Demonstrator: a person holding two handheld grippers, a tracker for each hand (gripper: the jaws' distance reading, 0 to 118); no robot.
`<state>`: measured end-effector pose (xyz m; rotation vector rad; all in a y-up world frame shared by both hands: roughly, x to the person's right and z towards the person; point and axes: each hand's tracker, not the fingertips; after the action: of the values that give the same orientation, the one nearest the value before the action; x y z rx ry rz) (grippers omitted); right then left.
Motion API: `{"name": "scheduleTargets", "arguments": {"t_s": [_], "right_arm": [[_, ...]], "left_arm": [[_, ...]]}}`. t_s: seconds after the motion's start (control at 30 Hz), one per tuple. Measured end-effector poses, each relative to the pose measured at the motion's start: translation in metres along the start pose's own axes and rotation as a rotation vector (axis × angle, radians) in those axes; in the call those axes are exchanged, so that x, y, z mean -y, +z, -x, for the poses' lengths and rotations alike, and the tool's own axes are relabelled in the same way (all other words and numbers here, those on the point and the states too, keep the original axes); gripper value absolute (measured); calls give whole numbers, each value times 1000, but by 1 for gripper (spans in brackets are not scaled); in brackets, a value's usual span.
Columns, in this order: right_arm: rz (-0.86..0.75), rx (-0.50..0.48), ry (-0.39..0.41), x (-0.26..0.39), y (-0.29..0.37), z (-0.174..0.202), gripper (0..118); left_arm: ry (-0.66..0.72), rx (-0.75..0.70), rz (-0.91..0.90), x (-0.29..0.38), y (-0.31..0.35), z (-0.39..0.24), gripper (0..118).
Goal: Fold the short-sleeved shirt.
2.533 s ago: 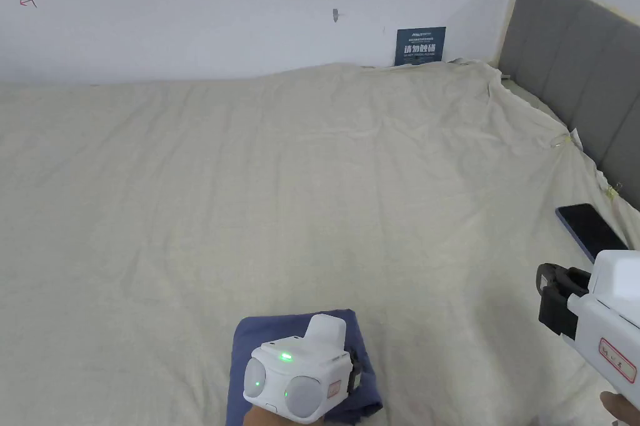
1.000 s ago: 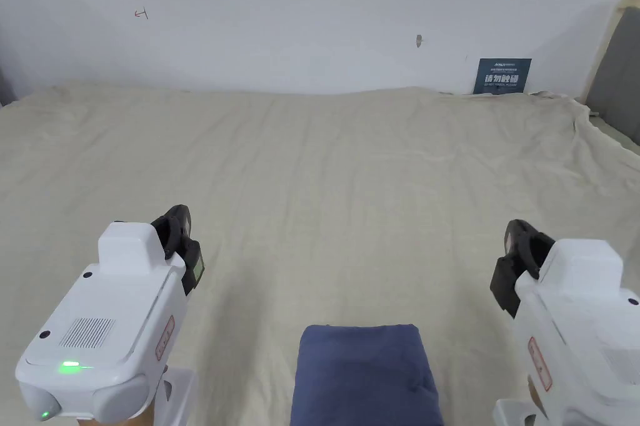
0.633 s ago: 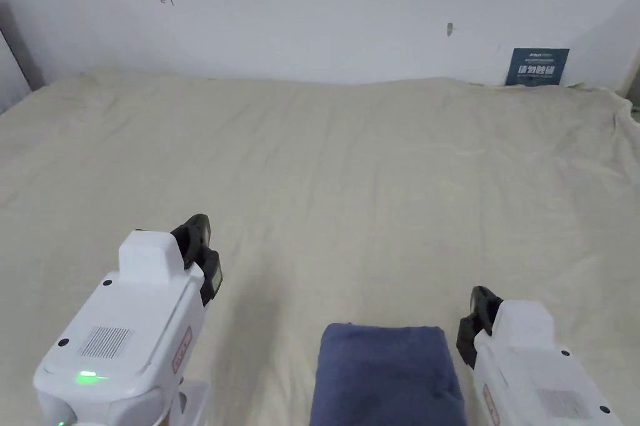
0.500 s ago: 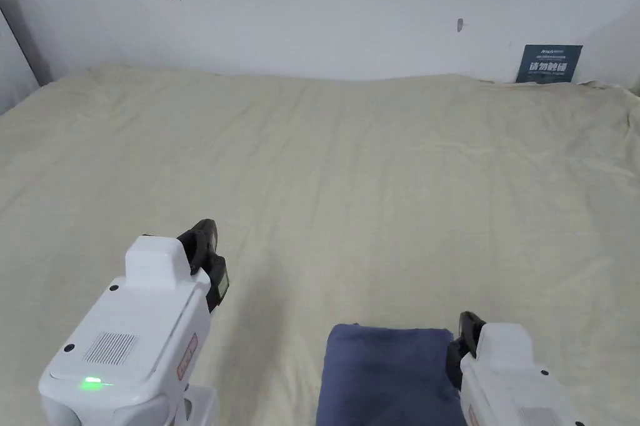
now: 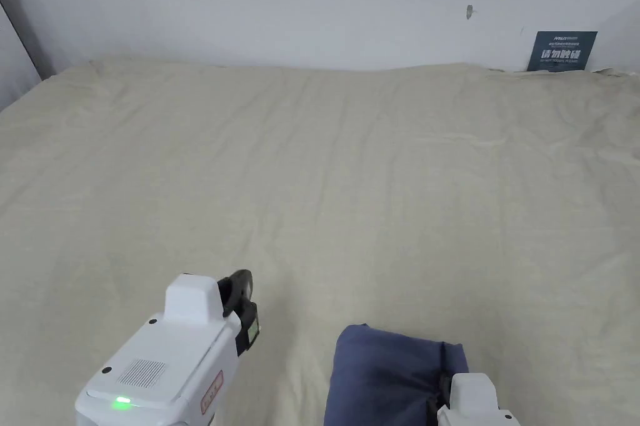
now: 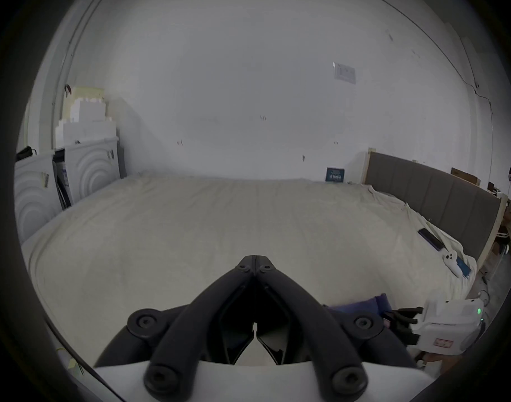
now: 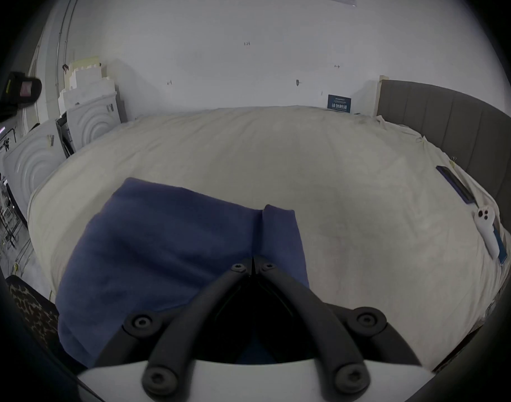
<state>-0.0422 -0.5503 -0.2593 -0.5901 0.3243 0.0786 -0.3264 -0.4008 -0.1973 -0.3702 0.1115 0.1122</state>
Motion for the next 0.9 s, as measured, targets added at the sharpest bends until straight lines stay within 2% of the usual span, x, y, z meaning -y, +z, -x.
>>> {"name": "scheduleTargets", "arguments": {"t_s": [0.07, 0.17, 0.23, 0.27, 0.3, 0.33, 0.4, 0.6, 0.67, 0.8, 0.9], "right_arm": [[-7, -11, -6, 0, 1, -2, 0], [-1, -13, 0, -2, 0, -4, 0], [4, -13, 11, -3, 0, -4, 0], [3, -13, 11, -3, 1, -3, 0], [3, -14, 9, -3, 1, -4, 0], [3, -15, 5, -3, 1, -4, 0], [5, -16, 2, -5, 4, -2, 0], [4, -24, -11, -9, 8, 0, 0], [4, -27, -10, -9, 9, -1, 0], [7, -28, -12, -9, 7, -2, 0], [9, -31, -17, -10, 8, -3, 0]], "left_arm": [[40, 51, 71, 4, -8, -3, 4], [139, 124, 221, 11, -27, -6, 22], [217, 173, 343, 18, -44, -8, 25], [248, 191, 388, 21, -51, -8, 35], [272, 210, 448, 25, -60, -9, 60], [301, 228, 481, 30, -67, -10, 75], [274, 273, 542, 37, -80, -15, 92], [295, 369, 694, 59, -119, -22, 93], [312, 383, 770, 63, -131, -25, 90], [283, 418, 812, 73, -145, -31, 55], [273, 415, 820, 75, -144, -31, 46]]}}
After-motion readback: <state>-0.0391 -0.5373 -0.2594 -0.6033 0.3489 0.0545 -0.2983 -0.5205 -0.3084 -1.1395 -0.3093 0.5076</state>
